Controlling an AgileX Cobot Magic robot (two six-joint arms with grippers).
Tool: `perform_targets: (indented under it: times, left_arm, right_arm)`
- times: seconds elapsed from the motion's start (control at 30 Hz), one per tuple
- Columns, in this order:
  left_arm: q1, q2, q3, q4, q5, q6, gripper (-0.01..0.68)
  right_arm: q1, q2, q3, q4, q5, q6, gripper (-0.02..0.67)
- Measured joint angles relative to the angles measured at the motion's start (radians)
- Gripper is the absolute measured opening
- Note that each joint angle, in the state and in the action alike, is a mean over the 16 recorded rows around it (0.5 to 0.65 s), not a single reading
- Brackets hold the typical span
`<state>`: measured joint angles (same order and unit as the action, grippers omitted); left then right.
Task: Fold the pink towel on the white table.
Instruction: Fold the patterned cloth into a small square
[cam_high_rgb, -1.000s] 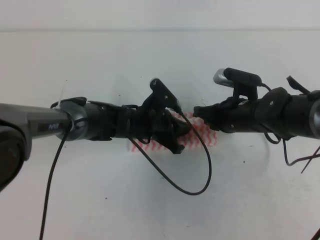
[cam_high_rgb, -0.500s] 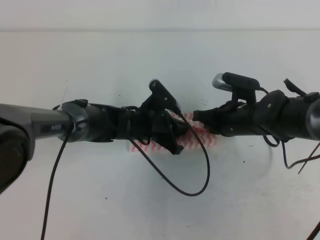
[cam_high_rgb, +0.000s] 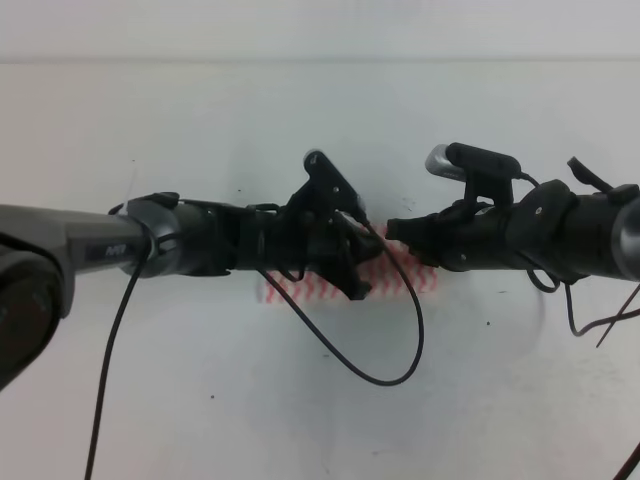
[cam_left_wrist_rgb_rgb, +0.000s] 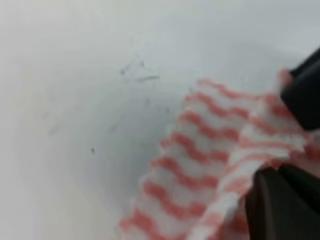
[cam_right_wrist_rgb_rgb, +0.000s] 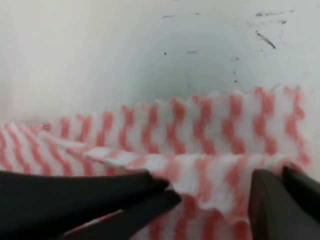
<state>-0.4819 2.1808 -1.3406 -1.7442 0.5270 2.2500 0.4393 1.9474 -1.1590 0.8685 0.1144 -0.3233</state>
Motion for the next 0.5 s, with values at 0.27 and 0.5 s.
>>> perform_targets:
  times: [0.27,0.5]
  left_arm:
    - [0.000,0.001,-0.016,0.002,0.004,0.000,0.005]
    - [0.000,0.004,-0.017,0.002,0.004,0.000,0.005]
  right_arm:
    - [0.000,0.000,0.000,0.000,-0.011,0.000,-0.017]
    - [0.000,0.000,0.000,0.000,-0.026,0.000,-0.017]
